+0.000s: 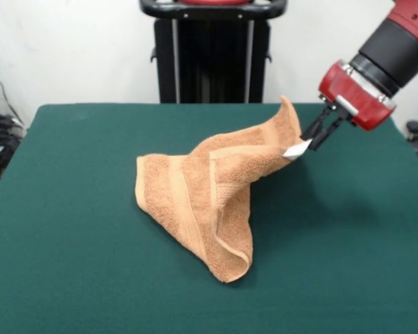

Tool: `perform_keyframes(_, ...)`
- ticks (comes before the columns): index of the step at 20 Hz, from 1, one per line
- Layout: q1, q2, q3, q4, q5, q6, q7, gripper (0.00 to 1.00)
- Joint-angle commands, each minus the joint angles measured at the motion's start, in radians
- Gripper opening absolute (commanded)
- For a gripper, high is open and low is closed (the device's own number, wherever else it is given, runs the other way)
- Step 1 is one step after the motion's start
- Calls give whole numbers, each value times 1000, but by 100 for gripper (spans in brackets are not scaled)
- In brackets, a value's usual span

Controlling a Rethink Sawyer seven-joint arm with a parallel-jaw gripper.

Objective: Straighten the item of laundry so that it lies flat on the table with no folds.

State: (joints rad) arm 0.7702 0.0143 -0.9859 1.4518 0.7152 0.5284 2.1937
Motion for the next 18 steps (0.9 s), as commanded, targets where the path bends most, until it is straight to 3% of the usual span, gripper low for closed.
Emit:
perform_keyframes(1,17,47,87,-111,-1,143,303,0)
perform_keyframes(18,39,91,33,-197,-18,245,372,0)
